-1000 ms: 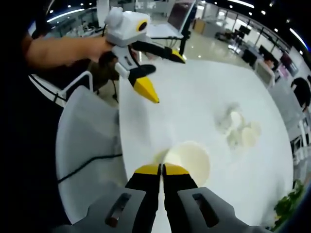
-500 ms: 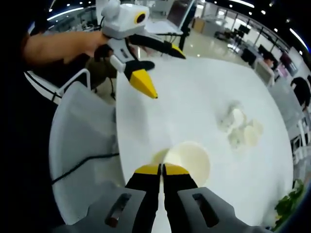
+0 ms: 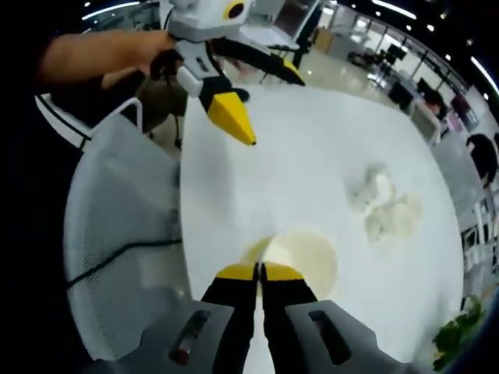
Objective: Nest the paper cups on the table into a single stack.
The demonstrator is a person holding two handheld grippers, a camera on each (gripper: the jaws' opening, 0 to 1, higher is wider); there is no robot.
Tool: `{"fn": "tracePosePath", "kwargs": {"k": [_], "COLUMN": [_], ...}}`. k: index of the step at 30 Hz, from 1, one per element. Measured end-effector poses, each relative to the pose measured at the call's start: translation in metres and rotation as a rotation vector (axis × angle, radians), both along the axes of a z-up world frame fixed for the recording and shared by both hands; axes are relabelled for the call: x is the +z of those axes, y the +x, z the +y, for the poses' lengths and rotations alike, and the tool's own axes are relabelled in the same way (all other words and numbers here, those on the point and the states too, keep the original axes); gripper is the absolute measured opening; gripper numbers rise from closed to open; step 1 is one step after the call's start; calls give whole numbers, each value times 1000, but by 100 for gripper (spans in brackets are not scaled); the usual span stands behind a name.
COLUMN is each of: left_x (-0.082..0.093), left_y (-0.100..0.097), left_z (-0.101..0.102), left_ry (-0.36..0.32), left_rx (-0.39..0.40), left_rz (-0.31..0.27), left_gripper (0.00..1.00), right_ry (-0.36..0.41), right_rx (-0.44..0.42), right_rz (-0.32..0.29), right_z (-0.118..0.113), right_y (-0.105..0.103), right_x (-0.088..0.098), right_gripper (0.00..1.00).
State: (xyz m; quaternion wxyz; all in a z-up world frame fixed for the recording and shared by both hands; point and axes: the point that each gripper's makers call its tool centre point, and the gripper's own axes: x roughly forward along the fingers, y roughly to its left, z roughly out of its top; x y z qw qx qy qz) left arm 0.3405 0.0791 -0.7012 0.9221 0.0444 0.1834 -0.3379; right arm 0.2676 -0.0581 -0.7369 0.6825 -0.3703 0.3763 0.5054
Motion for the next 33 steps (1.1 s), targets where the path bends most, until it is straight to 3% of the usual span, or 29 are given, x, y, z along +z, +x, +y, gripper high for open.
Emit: {"fn": "tracePosePath", "kwargs": {"k": [6, 16, 27, 29, 33], "left_x": [0, 0, -2, -3, -5], "left_y": [1, 1, -1, -1, -2], "left_z": [1, -2, -1, 0, -1], "left_ry": [3, 0, 2, 3, 3], "left_rx": [0, -5, -2, 0, 0], "left_rz": [-2, -2, 0, 1, 4], "left_gripper": [96, 96, 95, 95, 95], "right_ry": [-13, 37, 61, 70, 101], "right_rx": [5, -43, -49, -49, -76], "right_rz": [-28, 45, 39, 38, 69], "right_z": [0, -2, -3, -3, -2], "right_y": [4, 2, 4, 4, 2], "right_x": [-1, -12, -21, -20, -26], "right_gripper": [0, 0, 0, 4, 6]}}
